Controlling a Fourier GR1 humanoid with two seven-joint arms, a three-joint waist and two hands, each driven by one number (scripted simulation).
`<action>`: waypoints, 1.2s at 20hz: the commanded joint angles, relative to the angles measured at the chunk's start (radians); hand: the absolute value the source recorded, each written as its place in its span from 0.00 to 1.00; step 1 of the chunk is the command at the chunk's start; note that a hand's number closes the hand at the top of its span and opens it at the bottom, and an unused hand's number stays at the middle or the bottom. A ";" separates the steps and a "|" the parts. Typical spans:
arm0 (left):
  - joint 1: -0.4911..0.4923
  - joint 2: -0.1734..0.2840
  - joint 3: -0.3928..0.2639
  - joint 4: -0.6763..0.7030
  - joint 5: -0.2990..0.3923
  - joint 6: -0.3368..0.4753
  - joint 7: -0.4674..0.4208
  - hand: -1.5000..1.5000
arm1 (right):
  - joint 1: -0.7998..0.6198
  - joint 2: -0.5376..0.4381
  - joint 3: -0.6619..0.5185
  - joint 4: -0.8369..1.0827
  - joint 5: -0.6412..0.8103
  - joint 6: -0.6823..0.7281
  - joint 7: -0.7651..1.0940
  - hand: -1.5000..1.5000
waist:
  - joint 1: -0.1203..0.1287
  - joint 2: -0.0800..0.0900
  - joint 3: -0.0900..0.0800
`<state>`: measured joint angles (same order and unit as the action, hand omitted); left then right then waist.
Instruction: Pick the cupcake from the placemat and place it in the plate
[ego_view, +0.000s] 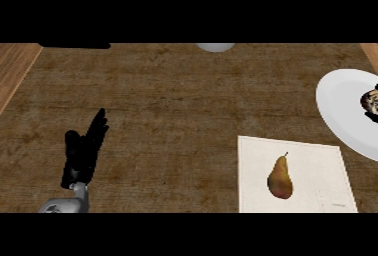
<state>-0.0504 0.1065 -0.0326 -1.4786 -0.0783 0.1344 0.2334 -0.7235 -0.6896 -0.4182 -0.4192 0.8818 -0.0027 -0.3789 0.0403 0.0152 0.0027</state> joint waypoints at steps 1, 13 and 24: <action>-0.021 -0.002 -0.010 -0.015 -0.002 -0.006 0.028 0.50 | -0.005 -0.068 0.043 0.120 0.045 0.126 -0.039 1.00 | 0.004 0.003 0.001; -0.008 -0.002 0.002 -0.017 -0.002 -0.002 0.008 0.50 | -0.060 -0.069 -0.122 0.215 -0.139 0.243 -0.355 0.00 | -0.005 -0.002 0.004; -0.021 -0.010 0.005 0.017 -0.014 0.006 -0.021 0.50 | -0.015 -0.176 -0.311 0.306 -0.347 0.529 -0.373 0.00 | -0.001 0.006 0.004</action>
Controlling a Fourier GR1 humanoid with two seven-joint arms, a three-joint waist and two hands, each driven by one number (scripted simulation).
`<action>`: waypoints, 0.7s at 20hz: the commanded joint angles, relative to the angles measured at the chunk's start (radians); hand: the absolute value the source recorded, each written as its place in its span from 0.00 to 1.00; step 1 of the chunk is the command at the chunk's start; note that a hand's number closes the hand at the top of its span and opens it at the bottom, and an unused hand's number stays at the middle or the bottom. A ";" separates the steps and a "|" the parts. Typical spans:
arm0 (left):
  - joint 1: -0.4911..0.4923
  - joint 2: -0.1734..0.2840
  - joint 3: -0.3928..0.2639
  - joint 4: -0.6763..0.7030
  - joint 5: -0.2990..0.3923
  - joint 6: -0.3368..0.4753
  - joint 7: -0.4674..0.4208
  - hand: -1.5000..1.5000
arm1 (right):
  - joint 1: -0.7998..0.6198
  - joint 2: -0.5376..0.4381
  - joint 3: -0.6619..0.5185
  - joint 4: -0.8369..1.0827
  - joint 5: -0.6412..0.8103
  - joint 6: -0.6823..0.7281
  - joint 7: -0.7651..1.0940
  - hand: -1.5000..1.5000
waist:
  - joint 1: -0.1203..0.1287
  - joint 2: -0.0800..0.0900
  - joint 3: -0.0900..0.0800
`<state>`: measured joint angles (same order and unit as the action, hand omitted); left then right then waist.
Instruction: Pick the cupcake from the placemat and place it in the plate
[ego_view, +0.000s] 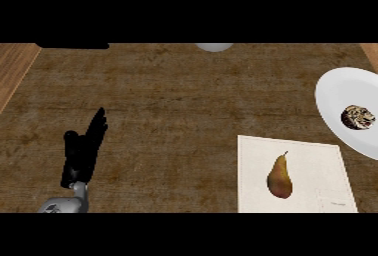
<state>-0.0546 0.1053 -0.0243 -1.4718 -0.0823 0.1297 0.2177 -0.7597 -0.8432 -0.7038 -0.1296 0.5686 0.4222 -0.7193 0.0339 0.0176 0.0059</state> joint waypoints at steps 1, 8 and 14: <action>-0.017 0.000 0.000 0.009 0.005 -0.010 0.010 0.50 | 0.042 -0.016 -0.029 0.010 -0.037 0.109 -0.072 0.00 | 0.010 0.007 0.002; 0.036 -0.016 -0.019 -0.016 -0.011 0.001 -0.018 0.50 | 0.103 0.007 -0.017 -0.029 -0.054 0.148 -0.148 0.00 | 0.008 0.000 0.002; 0.034 0.015 0.005 -0.028 0.014 -0.032 -0.004 0.50 | 0.090 0.027 0.001 -0.042 -0.057 0.100 -0.108 0.00 | 0.017 0.001 0.001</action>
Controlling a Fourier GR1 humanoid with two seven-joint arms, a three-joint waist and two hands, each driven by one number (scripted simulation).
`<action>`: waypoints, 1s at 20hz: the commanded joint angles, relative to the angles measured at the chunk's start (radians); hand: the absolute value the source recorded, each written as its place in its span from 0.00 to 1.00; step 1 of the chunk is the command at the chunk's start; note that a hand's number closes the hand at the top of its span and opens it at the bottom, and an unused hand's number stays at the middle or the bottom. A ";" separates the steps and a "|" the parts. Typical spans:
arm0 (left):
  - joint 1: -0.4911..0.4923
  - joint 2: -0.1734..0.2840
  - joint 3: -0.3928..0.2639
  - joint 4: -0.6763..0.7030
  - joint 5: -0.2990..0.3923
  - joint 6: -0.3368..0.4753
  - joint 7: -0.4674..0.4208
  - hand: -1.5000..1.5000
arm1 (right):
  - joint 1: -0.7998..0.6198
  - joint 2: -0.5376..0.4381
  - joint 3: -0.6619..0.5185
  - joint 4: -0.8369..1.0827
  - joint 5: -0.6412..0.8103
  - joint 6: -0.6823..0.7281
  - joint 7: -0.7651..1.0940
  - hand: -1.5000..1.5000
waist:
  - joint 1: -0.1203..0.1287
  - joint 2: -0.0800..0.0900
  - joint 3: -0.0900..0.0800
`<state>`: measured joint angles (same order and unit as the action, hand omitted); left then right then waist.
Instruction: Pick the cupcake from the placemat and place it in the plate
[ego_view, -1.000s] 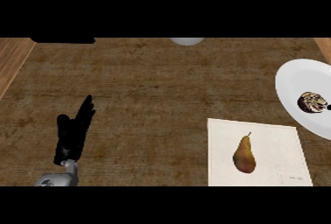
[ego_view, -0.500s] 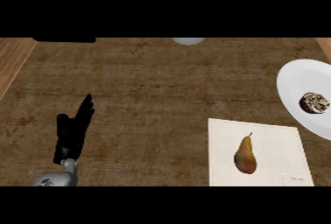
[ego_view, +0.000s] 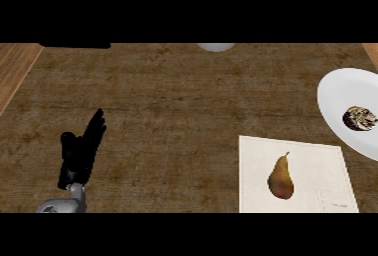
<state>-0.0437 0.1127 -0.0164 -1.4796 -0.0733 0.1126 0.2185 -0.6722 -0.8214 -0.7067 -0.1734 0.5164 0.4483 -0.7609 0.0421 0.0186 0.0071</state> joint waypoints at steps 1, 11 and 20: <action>-0.050 -0.023 -0.009 0.034 -0.015 0.019 0.018 0.50 | -0.015 0.039 0.014 -0.006 0.000 0.036 -0.056 0.00 | -0.001 0.001 -0.001; -0.037 0.004 0.018 0.020 0.008 -0.009 0.020 0.50 | 0.039 0.013 0.029 0.001 0.002 -0.026 -0.072 0.00 | 0.005 0.003 0.000; -0.029 -0.020 -0.009 0.002 -0.008 0.001 0.029 0.50 | 0.091 0.026 0.028 0.020 0.002 -0.117 -0.080 0.00 | 0.015 0.006 0.003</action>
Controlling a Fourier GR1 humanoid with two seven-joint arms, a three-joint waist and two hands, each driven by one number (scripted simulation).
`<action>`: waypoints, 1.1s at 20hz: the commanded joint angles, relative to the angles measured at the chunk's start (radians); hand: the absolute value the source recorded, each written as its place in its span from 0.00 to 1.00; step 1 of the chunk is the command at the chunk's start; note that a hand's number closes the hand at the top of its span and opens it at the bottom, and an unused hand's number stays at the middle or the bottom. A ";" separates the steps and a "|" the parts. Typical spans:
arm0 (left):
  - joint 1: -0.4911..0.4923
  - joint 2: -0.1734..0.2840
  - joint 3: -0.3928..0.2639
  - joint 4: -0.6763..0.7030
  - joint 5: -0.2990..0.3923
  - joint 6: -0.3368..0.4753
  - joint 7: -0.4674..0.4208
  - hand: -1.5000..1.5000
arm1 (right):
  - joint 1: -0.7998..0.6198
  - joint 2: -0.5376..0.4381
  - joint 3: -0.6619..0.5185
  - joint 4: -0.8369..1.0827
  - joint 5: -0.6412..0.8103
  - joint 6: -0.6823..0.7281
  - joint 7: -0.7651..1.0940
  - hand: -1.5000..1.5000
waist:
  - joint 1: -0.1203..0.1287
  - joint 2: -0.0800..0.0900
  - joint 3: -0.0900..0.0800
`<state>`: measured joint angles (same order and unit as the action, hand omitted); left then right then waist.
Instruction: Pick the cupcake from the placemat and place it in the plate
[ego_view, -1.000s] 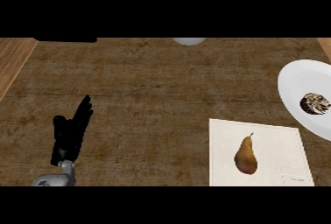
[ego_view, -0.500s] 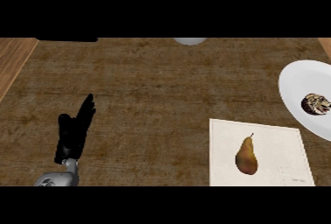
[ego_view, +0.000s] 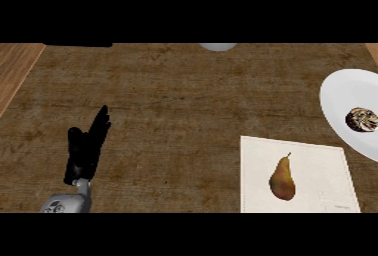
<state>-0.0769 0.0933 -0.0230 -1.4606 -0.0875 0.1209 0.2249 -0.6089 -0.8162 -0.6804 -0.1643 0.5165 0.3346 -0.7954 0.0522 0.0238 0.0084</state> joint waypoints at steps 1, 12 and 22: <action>0.045 0.003 -0.008 0.007 -0.003 -0.015 -0.052 0.50 | 0.025 -0.045 0.000 0.009 -0.001 0.057 -0.034 0.00 | -0.001 -0.001 0.000; -0.003 -0.002 0.000 -0.028 -0.002 0.004 0.033 0.50 | 0.076 -0.052 -0.026 0.015 -0.026 -0.007 -0.063 0.00 | -0.001 0.000 0.003; 0.002 0.015 0.023 -0.011 0.017 -0.019 -0.010 0.50 | 0.097 -0.106 -0.080 0.026 -0.075 -0.022 -0.033 0.00 | 0.003 0.006 0.005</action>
<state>-0.0690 0.0979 -0.0160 -1.4756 -0.0826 0.1121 0.2241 -0.5278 -0.9070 -0.7459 -0.1406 0.4539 0.3002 -0.8101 0.0542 0.0281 0.0125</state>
